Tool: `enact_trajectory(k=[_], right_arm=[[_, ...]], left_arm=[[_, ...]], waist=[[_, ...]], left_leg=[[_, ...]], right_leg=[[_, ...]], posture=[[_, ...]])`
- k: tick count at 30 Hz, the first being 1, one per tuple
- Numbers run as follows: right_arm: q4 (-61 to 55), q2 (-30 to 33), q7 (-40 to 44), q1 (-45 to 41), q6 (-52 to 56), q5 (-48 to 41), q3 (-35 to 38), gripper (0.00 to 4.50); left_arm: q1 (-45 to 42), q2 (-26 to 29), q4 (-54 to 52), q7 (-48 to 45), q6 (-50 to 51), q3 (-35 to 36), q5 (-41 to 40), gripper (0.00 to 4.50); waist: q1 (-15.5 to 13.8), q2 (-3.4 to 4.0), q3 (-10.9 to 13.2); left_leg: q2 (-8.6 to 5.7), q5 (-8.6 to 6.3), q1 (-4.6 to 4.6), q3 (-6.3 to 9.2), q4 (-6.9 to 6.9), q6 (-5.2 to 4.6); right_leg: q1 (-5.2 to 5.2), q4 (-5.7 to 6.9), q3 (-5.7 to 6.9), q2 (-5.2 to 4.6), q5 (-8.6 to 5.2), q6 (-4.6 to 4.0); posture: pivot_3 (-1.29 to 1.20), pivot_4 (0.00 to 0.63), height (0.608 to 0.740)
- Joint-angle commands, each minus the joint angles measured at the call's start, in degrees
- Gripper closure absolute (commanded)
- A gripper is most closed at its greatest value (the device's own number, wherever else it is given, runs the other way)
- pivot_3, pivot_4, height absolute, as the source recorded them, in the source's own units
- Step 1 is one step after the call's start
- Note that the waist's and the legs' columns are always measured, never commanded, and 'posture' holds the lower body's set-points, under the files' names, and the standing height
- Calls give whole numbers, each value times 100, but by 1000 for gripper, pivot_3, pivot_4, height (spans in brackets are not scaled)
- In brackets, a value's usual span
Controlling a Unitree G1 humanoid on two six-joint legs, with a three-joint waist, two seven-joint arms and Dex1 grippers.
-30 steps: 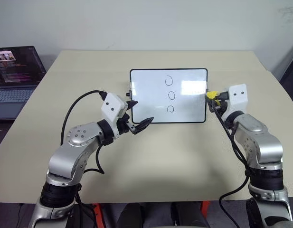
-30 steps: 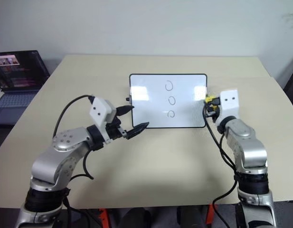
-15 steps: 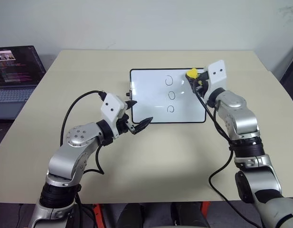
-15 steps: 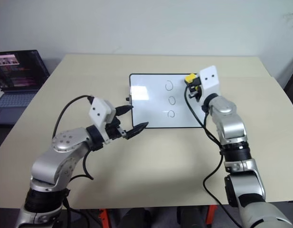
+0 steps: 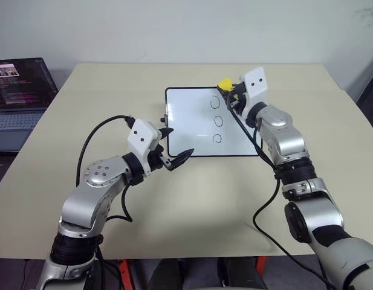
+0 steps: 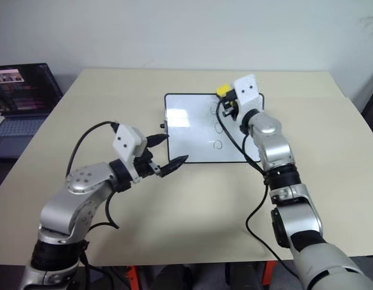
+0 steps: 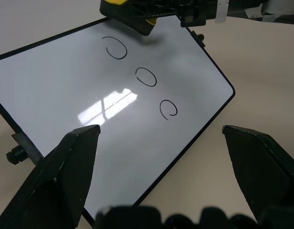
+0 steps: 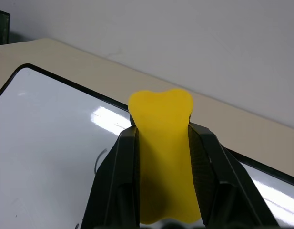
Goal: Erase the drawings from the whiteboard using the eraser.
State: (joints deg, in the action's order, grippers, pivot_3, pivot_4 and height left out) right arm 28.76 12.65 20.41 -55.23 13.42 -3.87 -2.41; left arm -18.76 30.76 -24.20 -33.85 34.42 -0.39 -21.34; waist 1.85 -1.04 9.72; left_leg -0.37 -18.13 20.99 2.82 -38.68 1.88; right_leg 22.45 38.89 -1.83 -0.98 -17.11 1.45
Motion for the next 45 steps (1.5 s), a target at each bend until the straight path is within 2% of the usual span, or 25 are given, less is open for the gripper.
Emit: enact_trajectory(k=[1,28,36,45], right_arm=[[-12,-23,25,-195,-202,35,33,3398],[687,-33,-141,-287,-224,586,-165,3398],[532,-163,-28,-95,-20,607,-286,3398],[-144,-268,218,561,241,725,-614,3398]], left_arm=[[-47,9,-186,46,-111,124,3,0],[-112,15,-194,133,-91,165,7,0],[-56,24,-253,167,-75,194,-1,0],[16,38,-298,207,-60,226,-30,0]], waist=[[0,0,0],[2,0,0],[12,1,0],[13,-1,-1]], left_leg=[[0,0,0,0,0,0],[0,1,19,-5,-4,1],[0,1,15,-5,-4,1],[0,0,2,-6,-5,0]], right_leg=[[0,0,0,0,0,0],[25,10,-2,-1,1,-1],[23,13,-3,-1,1,-2],[11,14,-4,-1,2,-1]], posture=[[0,150,740],[0,150,740],[0,150,740],[0,150,740]])
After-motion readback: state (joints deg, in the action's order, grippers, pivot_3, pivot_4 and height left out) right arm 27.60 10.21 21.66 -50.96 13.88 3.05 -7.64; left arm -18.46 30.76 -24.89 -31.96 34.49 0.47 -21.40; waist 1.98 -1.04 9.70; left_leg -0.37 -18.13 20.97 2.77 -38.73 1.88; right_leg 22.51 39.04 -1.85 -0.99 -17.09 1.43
